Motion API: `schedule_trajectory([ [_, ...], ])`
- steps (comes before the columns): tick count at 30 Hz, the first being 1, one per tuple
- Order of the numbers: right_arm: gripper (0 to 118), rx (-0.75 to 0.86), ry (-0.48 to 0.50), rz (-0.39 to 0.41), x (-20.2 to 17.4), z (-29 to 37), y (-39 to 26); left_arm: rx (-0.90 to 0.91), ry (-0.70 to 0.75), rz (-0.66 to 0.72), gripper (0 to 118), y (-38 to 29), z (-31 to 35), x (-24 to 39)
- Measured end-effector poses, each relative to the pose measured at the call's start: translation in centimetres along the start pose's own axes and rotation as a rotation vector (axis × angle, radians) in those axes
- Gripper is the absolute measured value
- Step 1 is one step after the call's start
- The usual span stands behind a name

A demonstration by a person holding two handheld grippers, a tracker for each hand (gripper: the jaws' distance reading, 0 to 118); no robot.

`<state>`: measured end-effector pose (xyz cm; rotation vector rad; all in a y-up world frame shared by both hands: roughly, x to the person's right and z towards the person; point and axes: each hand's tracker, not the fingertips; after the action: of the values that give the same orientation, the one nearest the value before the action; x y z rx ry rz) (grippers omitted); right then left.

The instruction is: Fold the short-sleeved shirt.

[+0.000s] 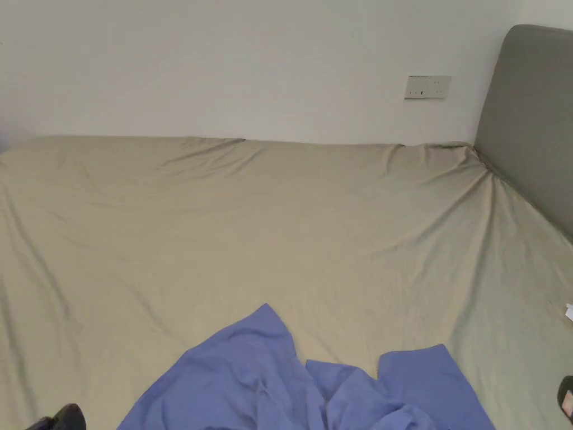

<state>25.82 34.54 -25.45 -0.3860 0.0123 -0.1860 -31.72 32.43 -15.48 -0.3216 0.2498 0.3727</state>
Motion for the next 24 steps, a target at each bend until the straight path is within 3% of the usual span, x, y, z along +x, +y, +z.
schedule_trajectory([
  [2, 118, 0.072, 0.024, -0.043, -1.2, 3.7, 2.4, 0.061, -0.053, 0.036, 115, 2.5, 2.7, 2.1],
  [3, 107, 0.098, 0.026, -0.06, -1.4, 5.1, 3.0, 0.102, -0.074, 0.032, 89, 3.2, 3.9, 2.5],
  [4, 64, 0.171, 0.047, -0.08, -1.6, 6.6, 3.2, 0.158, -0.11, 0.0, 50, 3.6, 4.9, 3.0],
  [5, 11, 0.205, 0.017, -0.047, -1.9, 7.3, 3.1, 0.186, -0.105, -0.056, 3, 4.1, 5.0, 3.3],
  [6, 0, 0.205, -0.037, -0.026, -2.3, 7.1, 2.9, 0.187, -0.081, -0.085, 0, 4.2, 5.0, 3.7],
  [7, 0, 0.206, -0.094, 0.026, -2.6, 7.2, 2.7, 0.191, -0.034, -0.106, 0, 3.9, 5.1, 3.8],
  [9, 0, 0.201, -0.063, 0.079, -2.3, 7.3, 2.0, 0.168, -0.1, -0.121, 0, 3.8, 4.4, 3.9],
  [14, 0, 0.131, -0.081, 0.027, -1.3, 6.3, 0.2, 0.044, -0.137, -0.125, 0, 3.1, -1.8, 4.7],
  [17, 0, 0.131, -0.079, -0.052, -0.3, 6.1, -0.8, -0.009, -0.214, -0.102, 0, 3.5, -7.5, 6.3],
  [19, 0, 0.103, -0.113, -0.012, 0.0, 5.3, -1.0, -0.052, -0.246, -0.113, 0, 3.9, -12.7, 8.3],
  [24, 0, 0.096, -0.169, -0.009, 1.2, 4.3, -2.0, -0.3, -0.321, -0.139, 0, 3.4, -27.4, 13.5],
])
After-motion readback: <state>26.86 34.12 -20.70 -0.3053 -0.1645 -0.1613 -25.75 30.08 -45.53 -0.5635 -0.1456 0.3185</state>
